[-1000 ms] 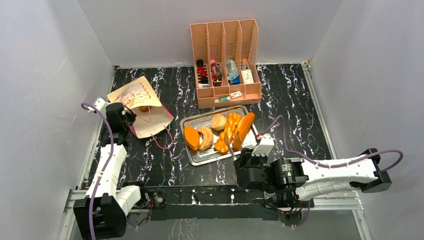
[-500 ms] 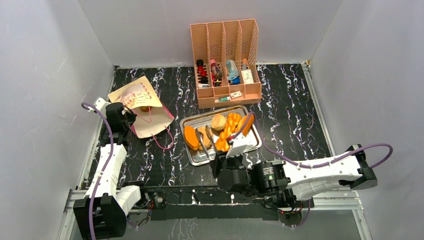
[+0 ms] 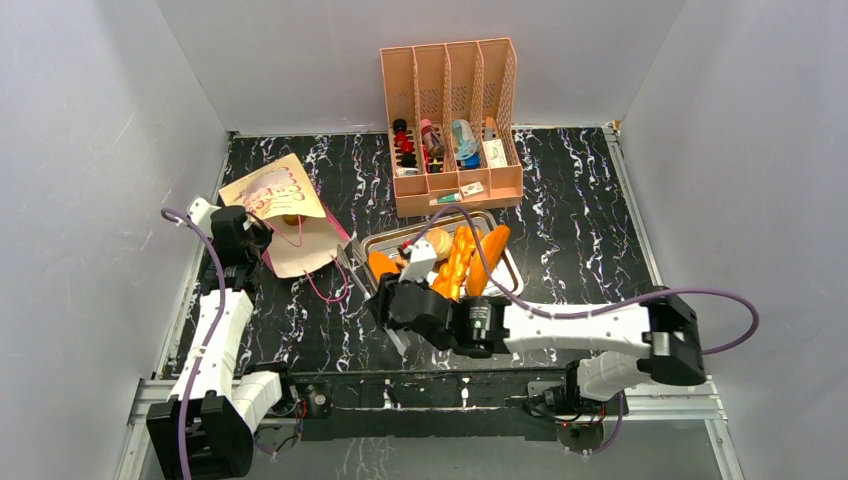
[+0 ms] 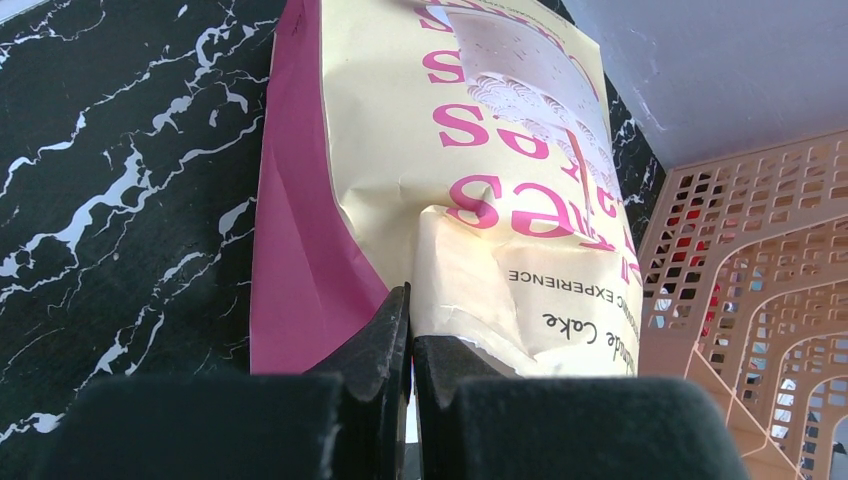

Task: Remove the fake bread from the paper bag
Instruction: Take out the fake bread from the paper bag.

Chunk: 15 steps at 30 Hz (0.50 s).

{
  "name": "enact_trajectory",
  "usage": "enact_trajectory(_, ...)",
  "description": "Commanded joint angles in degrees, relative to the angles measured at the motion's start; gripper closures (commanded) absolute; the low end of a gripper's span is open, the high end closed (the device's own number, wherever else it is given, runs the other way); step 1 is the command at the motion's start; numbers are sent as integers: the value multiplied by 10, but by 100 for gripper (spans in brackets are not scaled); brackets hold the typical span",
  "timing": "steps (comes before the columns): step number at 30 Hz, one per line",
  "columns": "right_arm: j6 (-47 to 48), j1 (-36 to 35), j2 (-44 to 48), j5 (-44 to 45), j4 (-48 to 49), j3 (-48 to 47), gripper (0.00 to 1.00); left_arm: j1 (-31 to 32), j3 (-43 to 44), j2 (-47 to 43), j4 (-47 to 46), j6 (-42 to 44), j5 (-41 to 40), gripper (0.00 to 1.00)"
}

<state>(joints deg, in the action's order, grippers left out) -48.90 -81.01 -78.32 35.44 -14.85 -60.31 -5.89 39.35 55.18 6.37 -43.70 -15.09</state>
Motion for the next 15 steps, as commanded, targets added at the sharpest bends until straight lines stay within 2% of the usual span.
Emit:
enact_trajectory(1, 21, 46, -50, -102, 128, -43, 65, -3, 7, -13, 23, -17, 28, 100)
enact_trajectory(9, 5, 81, -142, -190, 178, -99, 66, -3, 3, -18, 29, -24, 34, 100)
enact_trajectory(15, -49, 108, -185, -232, 218, -124, 67, -2, -3, -25, 33, -28, 40, 100)
